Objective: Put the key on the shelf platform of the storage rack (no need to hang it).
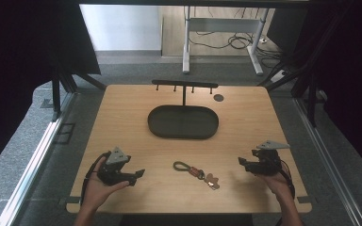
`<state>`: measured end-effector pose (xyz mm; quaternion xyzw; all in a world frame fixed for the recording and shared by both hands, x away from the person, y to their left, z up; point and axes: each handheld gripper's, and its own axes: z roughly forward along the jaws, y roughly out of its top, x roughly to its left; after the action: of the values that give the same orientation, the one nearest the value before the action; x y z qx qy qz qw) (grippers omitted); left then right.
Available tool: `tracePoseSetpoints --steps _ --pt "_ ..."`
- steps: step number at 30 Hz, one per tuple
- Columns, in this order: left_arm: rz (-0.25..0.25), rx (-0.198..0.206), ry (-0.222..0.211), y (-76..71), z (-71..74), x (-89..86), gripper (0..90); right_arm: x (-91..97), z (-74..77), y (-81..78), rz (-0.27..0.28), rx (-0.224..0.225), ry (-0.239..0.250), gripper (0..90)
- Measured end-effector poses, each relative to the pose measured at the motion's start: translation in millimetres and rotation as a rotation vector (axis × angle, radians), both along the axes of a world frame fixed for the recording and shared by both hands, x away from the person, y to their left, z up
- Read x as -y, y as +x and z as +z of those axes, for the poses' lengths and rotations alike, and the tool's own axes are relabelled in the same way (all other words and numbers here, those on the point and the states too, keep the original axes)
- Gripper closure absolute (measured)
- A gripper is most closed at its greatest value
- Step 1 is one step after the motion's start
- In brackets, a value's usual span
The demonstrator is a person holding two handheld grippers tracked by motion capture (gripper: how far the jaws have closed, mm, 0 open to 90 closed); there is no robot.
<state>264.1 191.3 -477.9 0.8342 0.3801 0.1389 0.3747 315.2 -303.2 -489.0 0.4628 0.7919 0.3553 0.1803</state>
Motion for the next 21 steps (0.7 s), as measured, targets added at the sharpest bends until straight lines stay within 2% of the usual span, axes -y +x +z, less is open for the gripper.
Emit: tracePoseSetpoints --steps 8,14,21 --pt "-0.005 -0.006 0.003 1.3 -2.2 0.4 24.7 -11.4 16.7 8.4 0.074 -0.029 -0.042 34.0" --pt "0.006 0.003 -0.010 0.0 1.1 -3.9 24.8 -26.1 34.9 10.1 0.164 -0.051 -0.076 38.5" --pt "0.005 0.005 -0.016 -1.5 2.9 -5.0 24.8 -42.1 46.7 13.2 0.229 -0.070 -0.112 40.8"
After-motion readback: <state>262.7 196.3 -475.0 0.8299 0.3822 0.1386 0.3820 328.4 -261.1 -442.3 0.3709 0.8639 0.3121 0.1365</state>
